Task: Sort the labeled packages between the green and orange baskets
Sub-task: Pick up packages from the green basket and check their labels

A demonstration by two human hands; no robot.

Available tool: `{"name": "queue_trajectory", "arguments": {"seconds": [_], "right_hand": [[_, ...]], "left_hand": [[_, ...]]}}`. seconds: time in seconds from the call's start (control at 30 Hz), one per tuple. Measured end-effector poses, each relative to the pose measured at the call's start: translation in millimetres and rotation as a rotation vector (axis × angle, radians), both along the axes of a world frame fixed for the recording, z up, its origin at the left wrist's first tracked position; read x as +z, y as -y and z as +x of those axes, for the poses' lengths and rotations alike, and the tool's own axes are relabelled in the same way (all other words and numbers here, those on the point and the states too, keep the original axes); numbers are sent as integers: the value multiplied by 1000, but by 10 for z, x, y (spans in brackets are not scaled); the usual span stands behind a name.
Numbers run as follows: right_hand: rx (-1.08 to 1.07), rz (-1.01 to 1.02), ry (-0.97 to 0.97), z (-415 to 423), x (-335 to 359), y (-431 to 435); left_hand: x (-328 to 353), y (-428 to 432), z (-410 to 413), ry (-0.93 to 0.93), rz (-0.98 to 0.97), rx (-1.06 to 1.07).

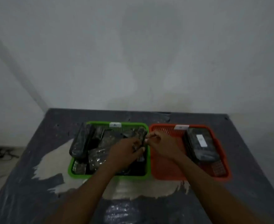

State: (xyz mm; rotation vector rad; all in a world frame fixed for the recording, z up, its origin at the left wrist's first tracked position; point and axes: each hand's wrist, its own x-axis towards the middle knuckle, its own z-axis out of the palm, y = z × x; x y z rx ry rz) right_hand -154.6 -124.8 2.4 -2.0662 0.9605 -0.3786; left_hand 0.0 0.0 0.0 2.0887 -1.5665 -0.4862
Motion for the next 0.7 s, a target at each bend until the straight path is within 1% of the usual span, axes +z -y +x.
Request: {"name": "queue_trajectory", "arguments": {"seconds": [0.03,0.1,0.17,0.27,0.37,0.43,0.5,0.7], "right_hand": [[-11,-12,-18,-18,-167,-31],[-29,-58,-1,-49,-463,-53],[-80,-62,31,-77,-707,-86],[-113,-99,76,-98,-972,-150],[-102,-68,149,-118,-1225,-237],[-86,-84,150,-113,-1285,-260],[-85,-117,141,-99,-1291,-242],[-83,-214,103,-85,-1314,-273]], "left_hand": [[-124,-17,-68,15,17,-17],[-359,-29,-158,87,-71,-28],[-581,-84,-216,143,-177,-13],[-915,-190,-232,271,-295,14],[-1224,-272,-268,443,-339,-34],[-1286,-265,-271,530,-359,-34],[-1270,-227,-271,569,-350,-15],[-1298,-246,-288,579,-309,-24]]}}
